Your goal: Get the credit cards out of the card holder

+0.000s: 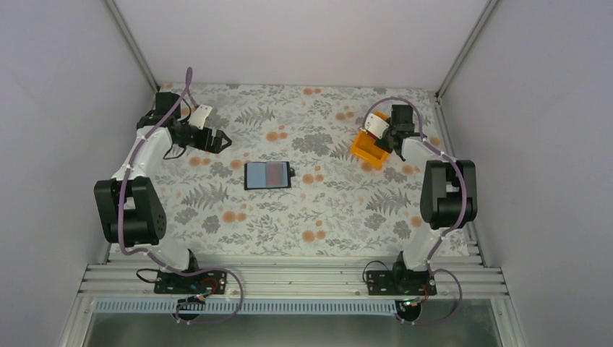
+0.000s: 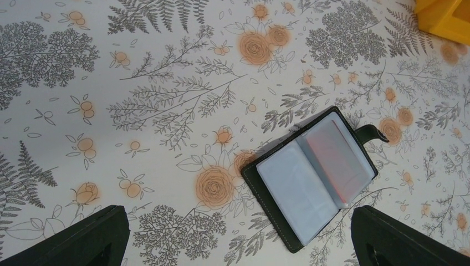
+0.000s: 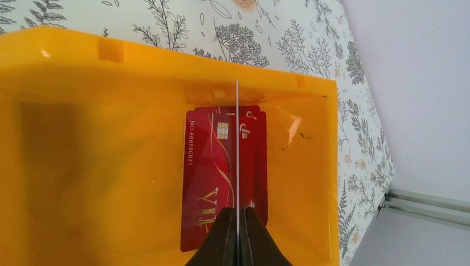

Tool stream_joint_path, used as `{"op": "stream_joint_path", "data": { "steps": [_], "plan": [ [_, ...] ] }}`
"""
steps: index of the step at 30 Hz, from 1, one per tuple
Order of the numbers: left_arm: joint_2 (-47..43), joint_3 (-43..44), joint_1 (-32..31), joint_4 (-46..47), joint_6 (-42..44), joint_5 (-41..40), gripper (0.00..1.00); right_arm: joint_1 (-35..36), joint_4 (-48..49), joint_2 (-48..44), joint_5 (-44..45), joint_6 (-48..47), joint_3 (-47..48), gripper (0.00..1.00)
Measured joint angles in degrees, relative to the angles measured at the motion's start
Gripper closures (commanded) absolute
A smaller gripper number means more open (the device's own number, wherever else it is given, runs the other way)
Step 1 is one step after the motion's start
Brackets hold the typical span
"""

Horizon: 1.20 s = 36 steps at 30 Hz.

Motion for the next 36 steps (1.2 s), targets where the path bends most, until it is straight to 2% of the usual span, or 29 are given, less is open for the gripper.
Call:
{"op": "stream_joint_path", "data": {
  "steps": [6, 12, 22, 24, 27, 31, 36],
  "plan": [
    [0.00, -0.04, 0.00, -0.02, 0.17, -0.02, 0.00, 0.31, 0.46, 2.23, 1.05, -0.15, 1.68, 0.96],
    [0.00, -0.04, 0.02, -0.02, 0.22, -0.02, 0.00, 0.39, 1.57, 4.17, 2.80, -1.09, 2.45, 0.87],
    [0.00, -0.37, 0.00, -0.09, 0.55, 0.02, 0.00, 0.52, 1.25, 5.70, 4.50, -0.92, 4.96, 0.45],
    [0.00, -0.39, 0.00, -0.07, 0.70, 0.04, 0.00, 0.52, 0.94, 5.73, 4.61, -0.72, 5.53, 0.34],
    [0.00, -0.39, 0.00, -0.09, 1.05, 0.04, 0.00, 0.52, -0.42, 5.73, 4.07, -0.24, 6.43, 0.11],
    [-0.02, -0.39, 0.00, -0.31, 1.31, 0.15, 0.00, 0.13, -2.29, 5.97, 2.82, 0.44, 8.22, 0.06],
    [-0.28, -0.42, 0.00, -0.48, 1.49, 0.24, 0.00, -0.20, -2.71, 6.08, 2.12, 0.96, 8.83, 0.06]
  ]
}}
